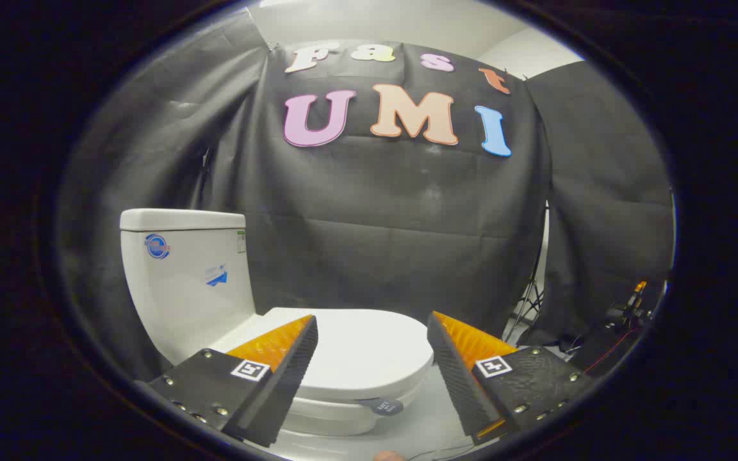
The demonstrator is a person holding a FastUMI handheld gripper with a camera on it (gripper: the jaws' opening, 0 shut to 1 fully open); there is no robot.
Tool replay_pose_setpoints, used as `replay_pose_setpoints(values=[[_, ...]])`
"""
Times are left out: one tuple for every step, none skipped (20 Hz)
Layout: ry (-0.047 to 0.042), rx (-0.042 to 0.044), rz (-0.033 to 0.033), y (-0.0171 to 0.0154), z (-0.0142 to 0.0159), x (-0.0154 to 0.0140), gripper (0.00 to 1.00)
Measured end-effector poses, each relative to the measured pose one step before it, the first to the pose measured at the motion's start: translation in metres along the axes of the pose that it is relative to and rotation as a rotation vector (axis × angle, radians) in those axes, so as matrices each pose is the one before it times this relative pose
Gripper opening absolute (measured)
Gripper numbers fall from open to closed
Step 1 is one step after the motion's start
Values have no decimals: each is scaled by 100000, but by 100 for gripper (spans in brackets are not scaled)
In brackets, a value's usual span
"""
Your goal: Open the toilet lid.
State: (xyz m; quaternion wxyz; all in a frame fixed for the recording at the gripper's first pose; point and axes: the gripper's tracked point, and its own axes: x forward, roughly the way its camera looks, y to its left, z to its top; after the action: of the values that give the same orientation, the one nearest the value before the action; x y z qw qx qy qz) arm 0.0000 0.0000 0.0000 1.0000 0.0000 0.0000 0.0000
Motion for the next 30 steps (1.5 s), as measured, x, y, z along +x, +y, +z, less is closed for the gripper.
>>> replay_pose_setpoints(values=[[-85, 69, -162, 1, 102, -55, 100], [-210, 105, -23, -22, -52, -34, 100], [-111, 108, -103, -4, 30, -20, 100], [71, 51, -161, -41, 4, -14, 100], [77, 170, -89, -68, -144, 60, 100], [314, 121, -225, -53, -28, 30, 100], [401, 179, -98, -15, -145, 95, 100], [305, 200, -46, 4, -86, 38, 100], [187, 290, -314, -129, -64, -12, 100], [164, 364, -123, -65, 22, 41, 100], [226, 314, 1, -55, -108, 37, 100], [222, 203, -155, 17, -69, -43, 100], [5, 345, -30, -80, -70, 45, 100], [233, 226, -104, -54, -20, 77, 100], [215, 134, -284, -114, -130, -61, 100], [250, 280, -54, -62, -64, -19, 100], [386, 403, -85, -136, -143, 61, 100], [205, 401, -212, -115, -10, -47, 100], [255, 256, -208, -105, -123, 56, 100], [105, 177, -246, -111, -10, 32, 100], [192, 201, -369, -163, -177, 2, 100], [209, 381, -235, -108, -64, -19, 100], [422, 455, -88, -102, -176, 44, 100], [485, 425, -27, -90, -108, 97, 100], [458, 191, -152, -54, -236, 2, 100], [433, 7, -354, -214, -140, 11, 100], [360, 133, -348, -181, -183, 75, 100], [475, 578, -414, -172, -135, -3, 100], [1076, 877, -274, -225, -284, 201, 100], [1615, 664, 75, -50, -344, 6, 100]])
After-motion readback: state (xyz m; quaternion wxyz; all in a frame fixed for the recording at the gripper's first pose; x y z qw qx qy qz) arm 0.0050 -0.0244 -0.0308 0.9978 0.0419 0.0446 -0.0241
